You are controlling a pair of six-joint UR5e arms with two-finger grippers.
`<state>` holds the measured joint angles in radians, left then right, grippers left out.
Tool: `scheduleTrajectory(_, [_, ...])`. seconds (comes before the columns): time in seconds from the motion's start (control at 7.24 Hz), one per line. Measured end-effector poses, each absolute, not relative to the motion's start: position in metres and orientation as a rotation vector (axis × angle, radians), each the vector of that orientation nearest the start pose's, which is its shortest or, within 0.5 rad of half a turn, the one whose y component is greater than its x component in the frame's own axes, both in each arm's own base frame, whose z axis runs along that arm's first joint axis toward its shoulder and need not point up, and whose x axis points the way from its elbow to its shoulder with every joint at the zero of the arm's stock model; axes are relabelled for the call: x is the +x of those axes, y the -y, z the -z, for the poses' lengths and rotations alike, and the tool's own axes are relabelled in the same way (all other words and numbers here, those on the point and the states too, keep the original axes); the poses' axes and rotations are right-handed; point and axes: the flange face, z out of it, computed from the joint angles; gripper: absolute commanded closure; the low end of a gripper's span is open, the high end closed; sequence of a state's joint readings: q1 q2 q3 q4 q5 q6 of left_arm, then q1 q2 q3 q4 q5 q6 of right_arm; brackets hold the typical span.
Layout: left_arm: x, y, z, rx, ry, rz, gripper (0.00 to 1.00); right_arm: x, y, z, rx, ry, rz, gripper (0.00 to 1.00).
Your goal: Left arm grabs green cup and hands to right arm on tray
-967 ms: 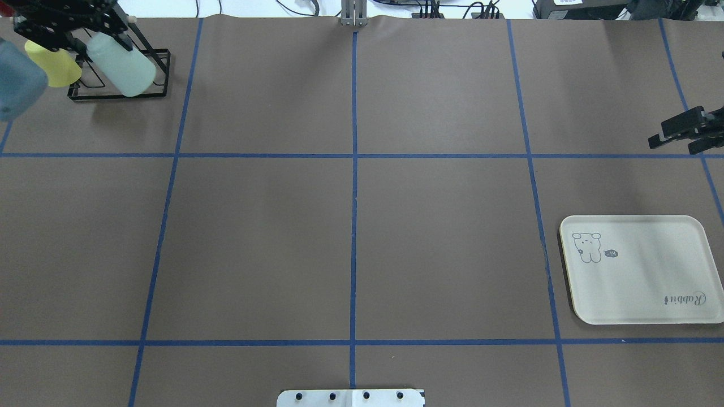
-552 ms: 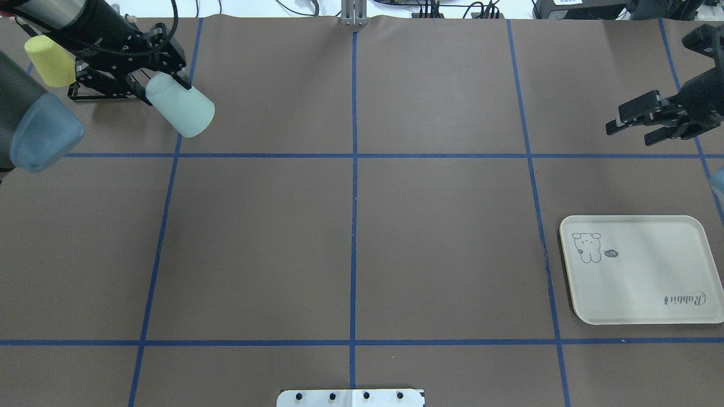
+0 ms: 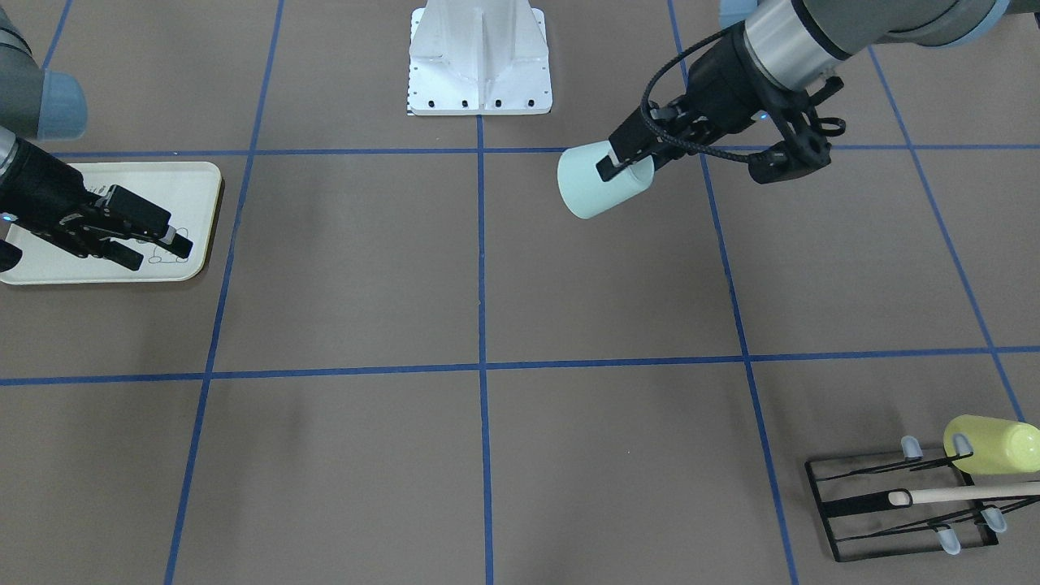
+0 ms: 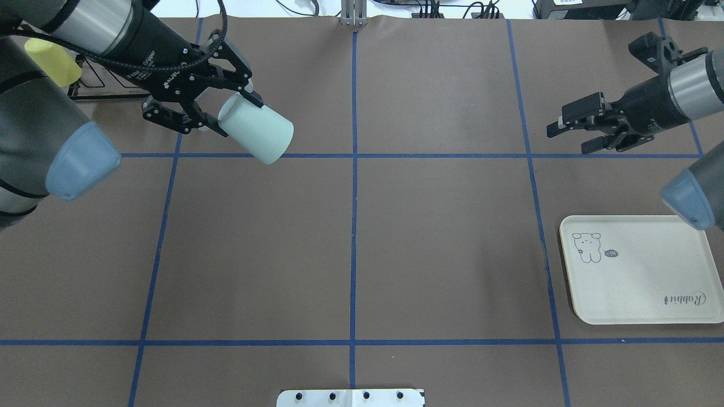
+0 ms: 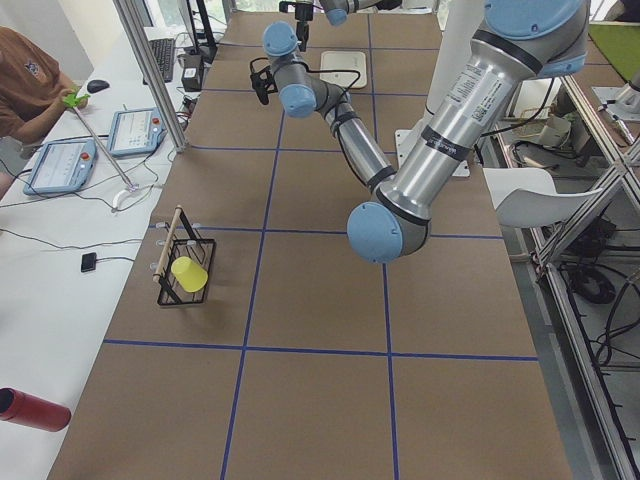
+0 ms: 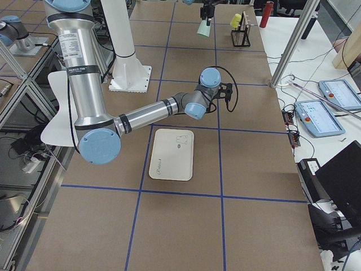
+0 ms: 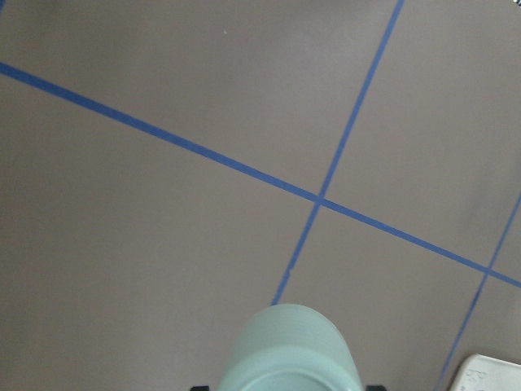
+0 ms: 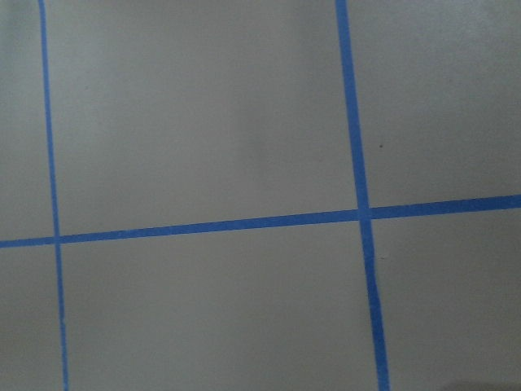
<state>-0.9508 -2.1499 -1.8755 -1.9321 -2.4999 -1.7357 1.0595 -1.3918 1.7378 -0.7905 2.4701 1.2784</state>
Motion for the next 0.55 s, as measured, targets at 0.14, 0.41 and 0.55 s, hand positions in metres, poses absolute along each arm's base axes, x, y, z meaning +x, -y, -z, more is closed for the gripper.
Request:
scheduleTrajectory(0.14, [0.291,0.484,-0.131,-0.327,-1.407,0.363,1.0,-0.224,0.494,-0.372,0.031,1.358,-0.155,0.01])
scheduleTrajectory(0.41, [0.289,0.474,-0.123,-0.345,-1.469,0.361,1.0,-0.222,0.482,-0.349,0.035,1.475,-0.171,0.0])
scheduleTrajectory(0.55, [0.288,0.47,-0.119,-0.347,-1.486,0.358,1.0,-0.219,0.477,-0.336,0.031,1.538,-0.181,0.0])
